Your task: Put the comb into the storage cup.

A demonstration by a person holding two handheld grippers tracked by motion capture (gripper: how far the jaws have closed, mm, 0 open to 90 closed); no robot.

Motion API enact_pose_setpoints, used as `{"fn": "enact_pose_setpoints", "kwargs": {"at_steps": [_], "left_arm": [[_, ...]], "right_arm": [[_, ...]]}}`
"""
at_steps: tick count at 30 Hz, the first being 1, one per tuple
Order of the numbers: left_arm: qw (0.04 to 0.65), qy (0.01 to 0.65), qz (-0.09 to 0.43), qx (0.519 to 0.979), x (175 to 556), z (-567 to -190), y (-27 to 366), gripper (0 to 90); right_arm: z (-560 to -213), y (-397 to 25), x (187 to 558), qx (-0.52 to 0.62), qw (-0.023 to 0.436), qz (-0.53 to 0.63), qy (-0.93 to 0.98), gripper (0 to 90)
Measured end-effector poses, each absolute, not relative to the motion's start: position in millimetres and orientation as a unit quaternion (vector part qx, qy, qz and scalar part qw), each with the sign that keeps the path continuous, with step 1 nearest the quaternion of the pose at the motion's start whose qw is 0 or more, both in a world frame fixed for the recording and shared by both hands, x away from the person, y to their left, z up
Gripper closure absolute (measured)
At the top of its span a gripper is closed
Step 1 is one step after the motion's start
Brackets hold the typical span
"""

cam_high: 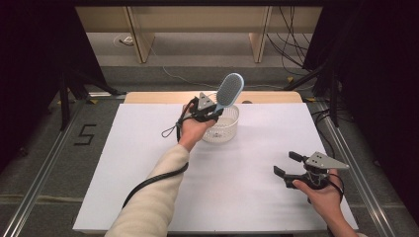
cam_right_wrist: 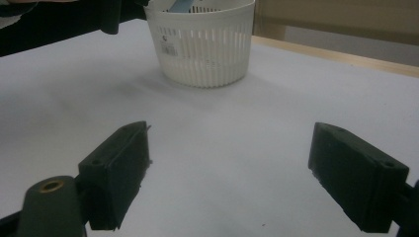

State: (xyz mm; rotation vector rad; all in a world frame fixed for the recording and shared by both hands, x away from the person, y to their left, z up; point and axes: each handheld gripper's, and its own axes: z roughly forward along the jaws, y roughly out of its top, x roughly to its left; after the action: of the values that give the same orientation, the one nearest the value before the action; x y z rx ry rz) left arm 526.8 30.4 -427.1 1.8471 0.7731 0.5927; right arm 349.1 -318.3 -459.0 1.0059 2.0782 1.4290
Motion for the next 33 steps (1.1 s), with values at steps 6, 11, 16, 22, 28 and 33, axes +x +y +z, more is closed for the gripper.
{"fn": "enact_pose_setpoints", "kwargs": {"at_steps": [6, 11, 16, 22, 28, 33], "left_arm": [[0.504, 0.32, 0.245, 0.764, 526, -428, 30, 69.4], [0.503, 0.32, 0.245, 0.764, 526, -429, 30, 69.3], [0.503, 0.321, 0.244, 0.764, 526, -429, 30, 69.3], [0.51, 0.332, 0.235, 0.758, 526, -428, 32, 67.8], [0.511, 0.343, 0.233, 0.753, 514, -422, 40, 31.5], [0.508, 0.344, 0.237, 0.753, 501, -409, 54, 16.5]], "right_arm": [[-459, -318, 349, 0.362, 0.212, 0.514, 0.748, 16.9], [-459, -318, 349, 0.362, 0.212, 0.515, 0.747, 16.9], [-459, -318, 349, 0.362, 0.212, 0.515, 0.747, 16.9], [-459, -319, 349, 0.362, 0.212, 0.514, 0.749, 16.9], [-459, -319, 349, 0.362, 0.213, 0.513, 0.748, 16.9], [-459, -318, 349, 0.362, 0.212, 0.512, 0.75, 16.9]]}}
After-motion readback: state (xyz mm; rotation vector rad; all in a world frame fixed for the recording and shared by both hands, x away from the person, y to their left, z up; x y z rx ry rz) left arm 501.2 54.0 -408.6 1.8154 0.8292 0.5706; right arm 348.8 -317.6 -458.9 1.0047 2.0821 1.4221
